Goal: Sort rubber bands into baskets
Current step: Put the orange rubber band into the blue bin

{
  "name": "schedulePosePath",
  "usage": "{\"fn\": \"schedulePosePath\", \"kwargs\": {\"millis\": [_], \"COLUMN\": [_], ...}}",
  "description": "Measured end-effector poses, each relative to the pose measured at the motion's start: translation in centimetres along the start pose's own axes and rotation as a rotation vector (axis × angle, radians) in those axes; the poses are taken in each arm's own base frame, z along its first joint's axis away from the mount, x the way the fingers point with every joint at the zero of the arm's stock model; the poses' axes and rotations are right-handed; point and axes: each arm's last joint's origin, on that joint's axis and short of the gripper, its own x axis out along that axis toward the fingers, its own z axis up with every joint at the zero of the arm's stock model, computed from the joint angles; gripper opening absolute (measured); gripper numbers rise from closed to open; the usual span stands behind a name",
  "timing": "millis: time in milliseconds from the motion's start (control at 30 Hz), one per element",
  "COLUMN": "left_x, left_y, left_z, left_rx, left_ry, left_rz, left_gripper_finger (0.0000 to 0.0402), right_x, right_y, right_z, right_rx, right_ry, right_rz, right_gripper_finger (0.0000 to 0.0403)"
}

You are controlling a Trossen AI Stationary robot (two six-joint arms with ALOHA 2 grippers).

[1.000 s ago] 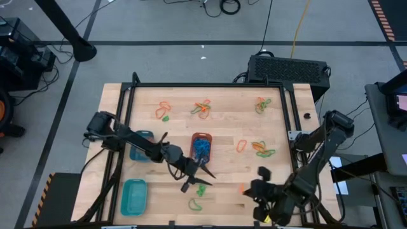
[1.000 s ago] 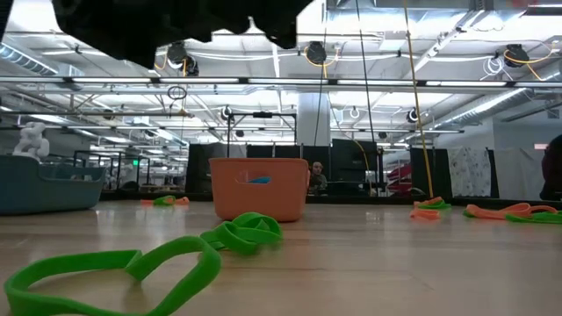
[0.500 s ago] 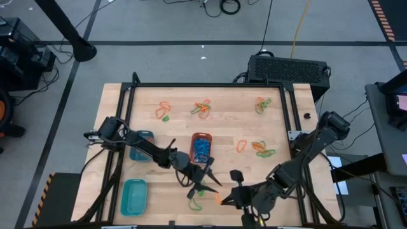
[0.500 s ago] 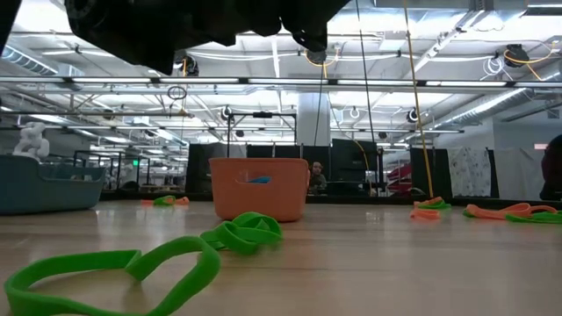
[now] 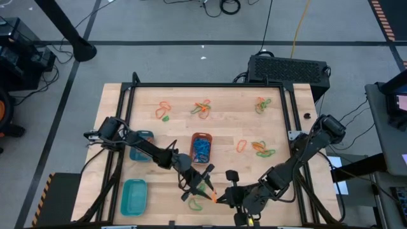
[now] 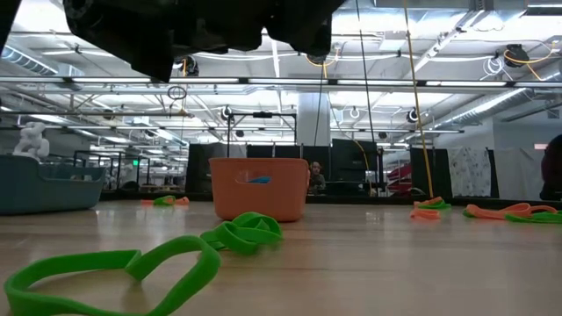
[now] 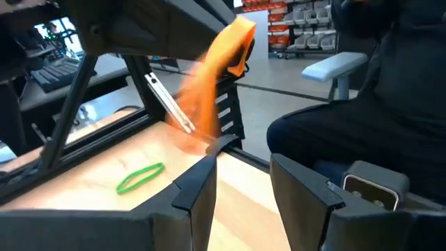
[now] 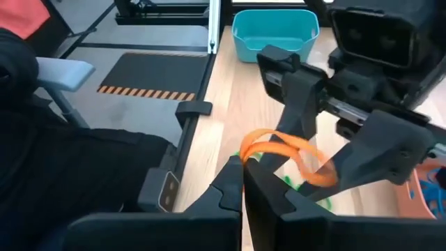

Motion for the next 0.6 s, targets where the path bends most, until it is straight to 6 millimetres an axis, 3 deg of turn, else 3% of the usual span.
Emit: {"fn": "schedulePosePath", "kwargs": {"millis": [367,600], "left_x": [0.0,0.0], "left_y": [0.1,0.1], "left_z": [0.0,0.1], "left_rx": [0.002,0.004], "left_ry": [-0.002,-0.008], "left_rz": [0.007,0.01], "left_gripper_finger": [0.0144,0.0144], "right_x": [0.0,1.3], "right_y": [0.0,0.2], "right_z": [-0.1,-1.1], "right_rx": [0.011,0.018], "right_ry": [0.005,0.043], "right_rz": [-0.001,-0.013], "right_gripper_finger": [0.0,0.0]}}
